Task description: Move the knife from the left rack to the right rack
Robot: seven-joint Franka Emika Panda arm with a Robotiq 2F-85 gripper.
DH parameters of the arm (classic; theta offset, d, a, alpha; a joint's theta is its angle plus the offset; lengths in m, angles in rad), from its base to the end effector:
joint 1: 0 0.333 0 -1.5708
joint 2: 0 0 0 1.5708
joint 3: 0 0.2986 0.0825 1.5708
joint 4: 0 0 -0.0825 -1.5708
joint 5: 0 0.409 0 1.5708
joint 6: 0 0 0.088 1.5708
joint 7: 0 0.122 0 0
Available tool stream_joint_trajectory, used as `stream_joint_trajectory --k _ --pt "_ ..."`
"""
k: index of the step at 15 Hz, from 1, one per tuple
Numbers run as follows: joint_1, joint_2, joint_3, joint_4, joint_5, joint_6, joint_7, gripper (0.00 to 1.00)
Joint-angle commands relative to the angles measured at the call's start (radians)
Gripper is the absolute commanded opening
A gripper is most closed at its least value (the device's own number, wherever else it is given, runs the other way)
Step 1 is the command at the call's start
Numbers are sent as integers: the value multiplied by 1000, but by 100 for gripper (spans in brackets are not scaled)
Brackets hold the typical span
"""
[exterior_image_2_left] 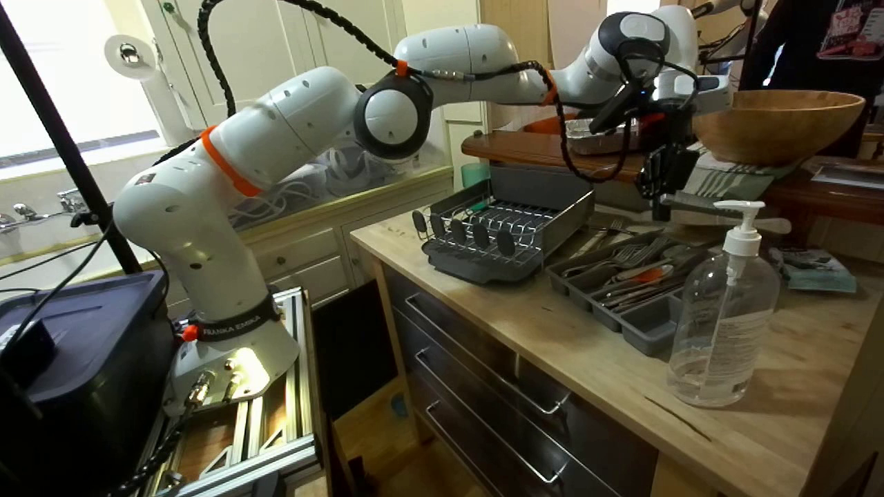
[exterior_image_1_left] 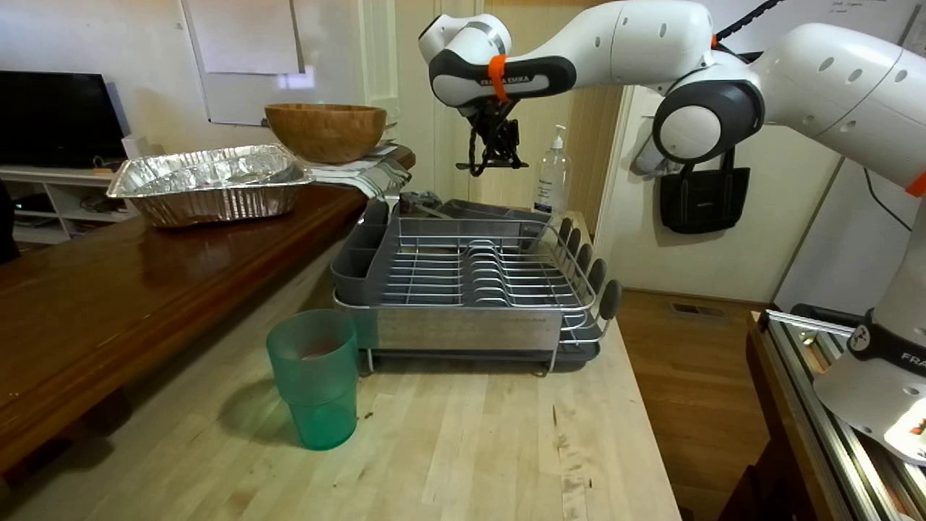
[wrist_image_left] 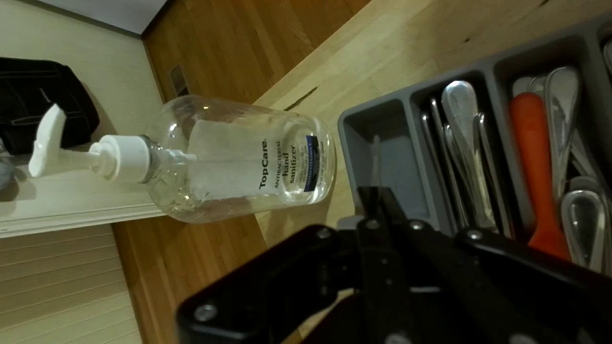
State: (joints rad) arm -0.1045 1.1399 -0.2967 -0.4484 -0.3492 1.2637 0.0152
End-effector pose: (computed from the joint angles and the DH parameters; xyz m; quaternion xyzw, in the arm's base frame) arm 0.7299 -0.2197 0.3490 0.9285 -0.1620 -0.1774 0.2831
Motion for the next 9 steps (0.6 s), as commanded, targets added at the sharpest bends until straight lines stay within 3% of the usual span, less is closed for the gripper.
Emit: stream_joint_trajectory --k 1,9 --pt "-3 -64 34 -13 21 -28 -27 1" --pt "17 -70 39 -25 5 -7 -19 1"
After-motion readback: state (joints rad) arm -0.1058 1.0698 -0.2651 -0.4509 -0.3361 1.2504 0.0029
